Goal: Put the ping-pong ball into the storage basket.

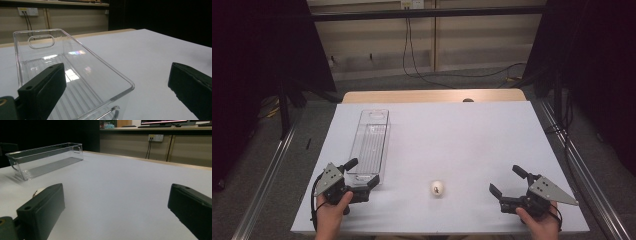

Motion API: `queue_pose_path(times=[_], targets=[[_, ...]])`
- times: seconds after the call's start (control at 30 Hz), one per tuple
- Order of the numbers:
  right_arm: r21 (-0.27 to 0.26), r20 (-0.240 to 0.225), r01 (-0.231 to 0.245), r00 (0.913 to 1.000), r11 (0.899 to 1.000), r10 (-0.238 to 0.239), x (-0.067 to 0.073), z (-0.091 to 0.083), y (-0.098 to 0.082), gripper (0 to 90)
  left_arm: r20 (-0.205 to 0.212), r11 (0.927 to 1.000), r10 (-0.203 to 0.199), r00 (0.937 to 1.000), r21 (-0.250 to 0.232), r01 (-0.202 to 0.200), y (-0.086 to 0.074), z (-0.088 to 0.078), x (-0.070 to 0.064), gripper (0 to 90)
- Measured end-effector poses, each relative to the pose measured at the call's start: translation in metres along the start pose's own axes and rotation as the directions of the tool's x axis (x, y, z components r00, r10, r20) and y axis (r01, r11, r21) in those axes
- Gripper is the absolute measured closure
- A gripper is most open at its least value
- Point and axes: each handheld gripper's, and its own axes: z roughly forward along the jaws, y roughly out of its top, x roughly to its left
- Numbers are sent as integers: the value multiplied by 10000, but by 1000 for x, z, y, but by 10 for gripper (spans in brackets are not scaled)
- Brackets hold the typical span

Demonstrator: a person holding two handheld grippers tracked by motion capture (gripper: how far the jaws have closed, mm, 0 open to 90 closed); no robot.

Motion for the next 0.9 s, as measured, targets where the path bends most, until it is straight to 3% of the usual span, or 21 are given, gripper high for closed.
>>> queue_pose_path(times=[0.3,0.53,0.9], targets=[[4,-37,-2,10000,10000,2,0,0,0,6,-69,9998,152,9999,130,-151,1,-1,2,17],[-30,-44,53,10000,10000,-53,-1,0,0,6,-137,10000,-3,9999,-20,3,1,-1,0,17],[-15,-73,117,9999,9999,-117,0,1,0,6,96,10000,37,9999,57,-38,4,1,-6,16]])
